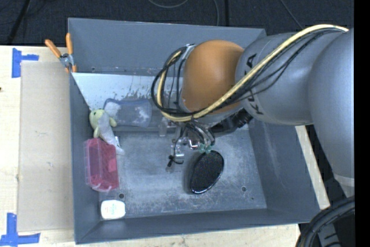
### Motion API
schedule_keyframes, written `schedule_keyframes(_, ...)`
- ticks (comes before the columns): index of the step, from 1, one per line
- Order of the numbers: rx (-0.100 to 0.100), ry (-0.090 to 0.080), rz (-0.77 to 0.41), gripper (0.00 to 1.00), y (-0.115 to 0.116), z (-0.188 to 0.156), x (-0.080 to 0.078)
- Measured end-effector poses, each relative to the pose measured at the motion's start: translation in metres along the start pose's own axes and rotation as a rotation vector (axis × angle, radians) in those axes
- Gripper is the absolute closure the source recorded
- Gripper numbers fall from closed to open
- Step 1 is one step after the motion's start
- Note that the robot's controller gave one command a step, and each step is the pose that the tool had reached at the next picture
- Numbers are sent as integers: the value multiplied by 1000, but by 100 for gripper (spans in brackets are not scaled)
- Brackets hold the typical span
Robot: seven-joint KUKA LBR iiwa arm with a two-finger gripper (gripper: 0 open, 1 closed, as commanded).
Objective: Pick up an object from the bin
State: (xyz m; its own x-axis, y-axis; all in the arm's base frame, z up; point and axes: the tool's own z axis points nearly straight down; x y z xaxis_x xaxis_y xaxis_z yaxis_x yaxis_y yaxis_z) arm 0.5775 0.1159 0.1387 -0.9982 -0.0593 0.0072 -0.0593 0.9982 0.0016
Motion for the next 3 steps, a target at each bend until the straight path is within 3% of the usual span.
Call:
schedule_keyframes(1,1,-1,32,0,-62,-31,-4)
schedule_keyframes(2,3,-8,52,0,-84,-13,13)
schedule_keyframes(3,-1,1,-82,0,-101,26,26)
